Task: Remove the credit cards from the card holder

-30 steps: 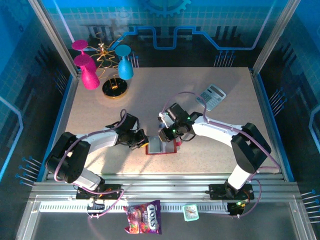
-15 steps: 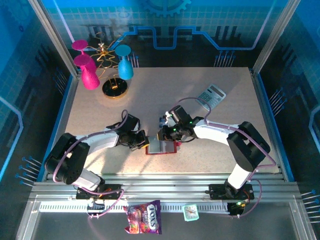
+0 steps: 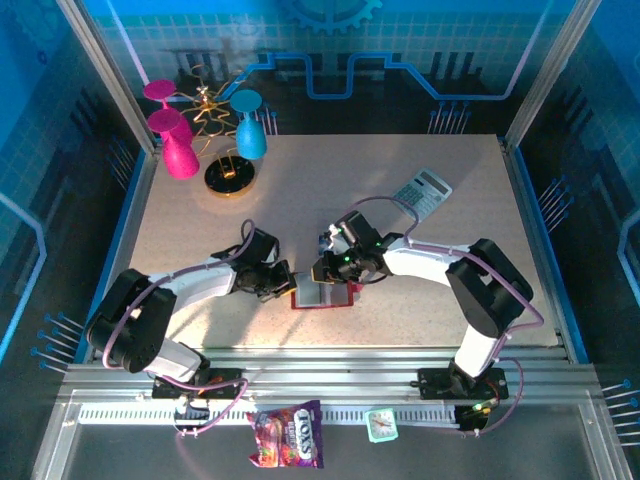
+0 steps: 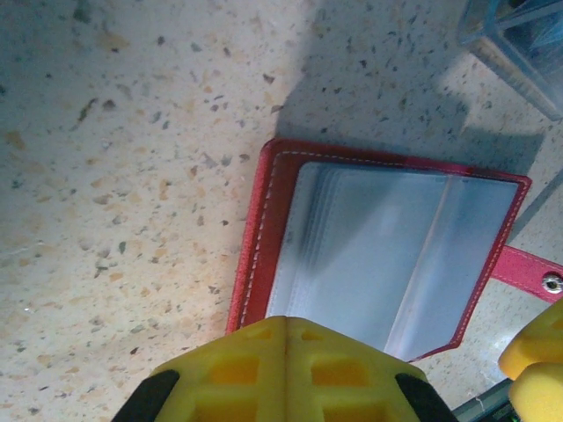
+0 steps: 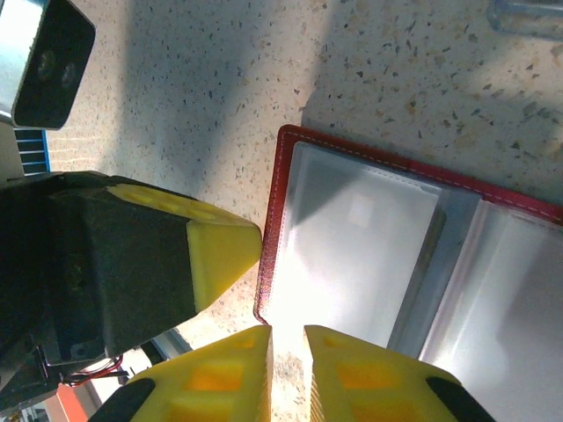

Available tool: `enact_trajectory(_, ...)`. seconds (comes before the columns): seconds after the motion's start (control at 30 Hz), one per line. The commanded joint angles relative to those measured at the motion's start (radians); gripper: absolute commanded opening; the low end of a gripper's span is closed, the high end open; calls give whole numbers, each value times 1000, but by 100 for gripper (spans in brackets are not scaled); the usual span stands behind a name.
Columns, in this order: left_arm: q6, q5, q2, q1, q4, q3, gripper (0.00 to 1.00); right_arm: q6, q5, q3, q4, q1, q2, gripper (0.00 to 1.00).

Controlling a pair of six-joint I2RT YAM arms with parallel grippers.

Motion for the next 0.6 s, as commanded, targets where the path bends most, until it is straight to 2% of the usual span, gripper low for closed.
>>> enact_trajectory(0.0,9,-19,-8,-10,-25,-17,6,-3,-19,34,-23,-12,21,19)
enact_trajectory(0.57,5,-18,10,-10,-7,-38,5,-2,-38,71,-41,-6,85,24)
